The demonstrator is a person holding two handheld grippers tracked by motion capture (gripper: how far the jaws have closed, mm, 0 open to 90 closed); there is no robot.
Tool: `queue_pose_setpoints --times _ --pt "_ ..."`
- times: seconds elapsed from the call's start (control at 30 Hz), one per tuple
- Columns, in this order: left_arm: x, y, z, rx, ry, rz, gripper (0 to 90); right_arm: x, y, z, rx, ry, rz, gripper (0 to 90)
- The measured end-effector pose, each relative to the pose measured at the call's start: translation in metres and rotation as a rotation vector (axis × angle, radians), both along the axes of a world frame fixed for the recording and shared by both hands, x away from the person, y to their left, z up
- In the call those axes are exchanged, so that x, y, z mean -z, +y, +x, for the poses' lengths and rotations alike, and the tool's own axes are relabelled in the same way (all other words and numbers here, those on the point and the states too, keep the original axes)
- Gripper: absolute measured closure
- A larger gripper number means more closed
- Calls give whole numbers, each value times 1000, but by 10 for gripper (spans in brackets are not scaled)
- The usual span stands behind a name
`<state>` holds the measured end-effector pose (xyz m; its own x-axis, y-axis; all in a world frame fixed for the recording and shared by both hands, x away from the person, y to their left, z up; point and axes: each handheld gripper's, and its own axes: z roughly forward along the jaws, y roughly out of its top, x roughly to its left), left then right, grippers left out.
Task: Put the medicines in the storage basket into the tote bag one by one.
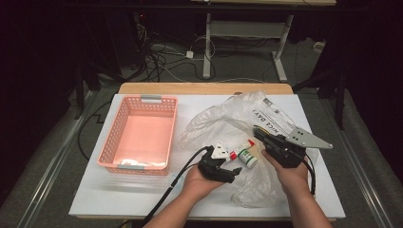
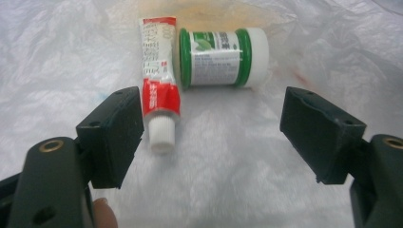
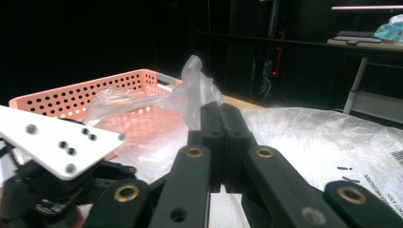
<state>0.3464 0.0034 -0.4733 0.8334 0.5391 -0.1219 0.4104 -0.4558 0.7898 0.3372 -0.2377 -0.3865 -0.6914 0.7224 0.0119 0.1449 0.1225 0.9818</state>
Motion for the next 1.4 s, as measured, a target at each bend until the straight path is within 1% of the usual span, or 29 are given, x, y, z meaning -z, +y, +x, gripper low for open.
queue_pose_setpoints --times 0.07,0.2,0.33,0.4,0.5,0.63,0.73,0.77,0.83,0.9,1.07,1.33,1.4 --pt "-2 7 -4 -4 2 -14 218 0 0 0 0 -1 0 900" --pt "-6 19 -15 -9 -12 -16 200 0 0 0 0 -2 -1 900" --pt "-13 33 -25 -10 -17 -33 181 0 0 0 1 -1 -3 900" --pt "-17 39 -29 -15 -19 -35 154 0 1 -1 -1 -1 0 900" --pt "-22 49 -34 -26 -24 -47 137 -1 0 -1 -1 -5 -4 900" --pt "-29 61 -42 -43 -31 -38 56 -1 0 -1 3 -1 -1 900" --pt "-32 73 -47 -64 -18 -54 0 -1 0 -1 1 -1 0 900" --pt "-32 78 -48 -72 -13 -59 0 -1 0 -1 2 -1 -1 900" --pt "-33 87 -52 -91 -20 -59 0 -1 0 -1 2 -3 -3 900" --pt "-34 97 -54 -113 -24 -72 0 -1 0 -1 2 -4 -3 900" --pt "-40 114 -59 -156 -47 -68 0 -1 0 -1 1 -5 -6 900" --pt "-43 144 -62 -228 -54 -62 0 -1 -1 -1 5 -4 1 900" --pt "-44 152 -63 -246 -69 -55 0 -1 -1 -1 4 -4 1 900"
